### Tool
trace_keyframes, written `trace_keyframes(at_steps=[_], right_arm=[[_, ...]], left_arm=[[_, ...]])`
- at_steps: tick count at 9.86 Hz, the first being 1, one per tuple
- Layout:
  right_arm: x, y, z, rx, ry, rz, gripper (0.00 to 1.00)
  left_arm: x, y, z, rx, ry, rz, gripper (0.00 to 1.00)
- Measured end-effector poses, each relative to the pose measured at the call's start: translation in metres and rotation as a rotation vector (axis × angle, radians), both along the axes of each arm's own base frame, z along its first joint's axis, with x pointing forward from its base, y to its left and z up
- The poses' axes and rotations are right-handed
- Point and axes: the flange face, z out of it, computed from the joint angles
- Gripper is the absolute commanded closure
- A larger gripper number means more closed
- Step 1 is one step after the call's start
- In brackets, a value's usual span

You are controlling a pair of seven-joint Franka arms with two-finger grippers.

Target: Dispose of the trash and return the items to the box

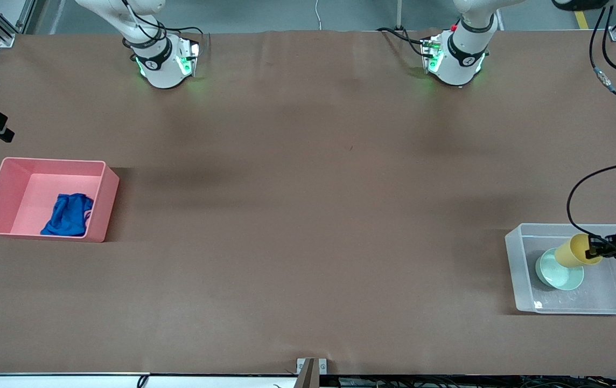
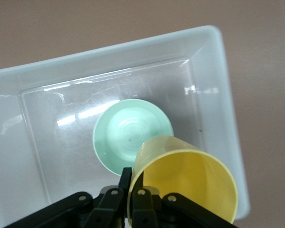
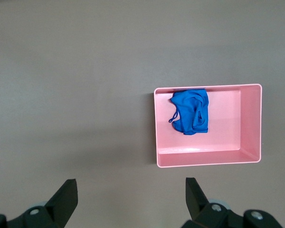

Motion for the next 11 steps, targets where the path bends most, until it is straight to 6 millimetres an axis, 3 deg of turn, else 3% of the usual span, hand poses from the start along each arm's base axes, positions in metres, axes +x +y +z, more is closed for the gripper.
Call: trace_keyframes(at_steps=[2, 3, 4, 7, 9, 11], right_arm=[[0.0, 0.001, 0.0, 0.0, -0.001, 0.003, 0.0], [0.0, 0.002, 0.0, 0.0, -0.001, 0.003, 0.0], [0.0, 0.002, 0.0, 0.0, -0.001, 0.003, 0.0], [0.0, 0.001, 0.0, 0.0, 0.0, 0.003, 0.0], [0.0, 0.002, 0.0, 0.0, 0.0, 0.004, 0.0], [0.0, 0.002, 0.0, 0.0, 0.001, 0.004, 0.0]], left_arm=[[0.01, 0.012, -0.041, 0.004, -0.011, 0.003, 0.98], [0.011, 0.018, -0.057, 0.005, -0.012, 0.009, 0.94], [0.01, 0.024, -0.069, 0.002, -0.003, 0.016, 0.83], [0.007, 0.027, -0.088, -0.005, 0.021, 0.022, 0.16], [0.014, 0.027, -0.07, 0.004, -0.013, 0.019, 0.0], [0.023, 0.018, -0.021, 0.021, -0.084, 0.004, 0.0]])
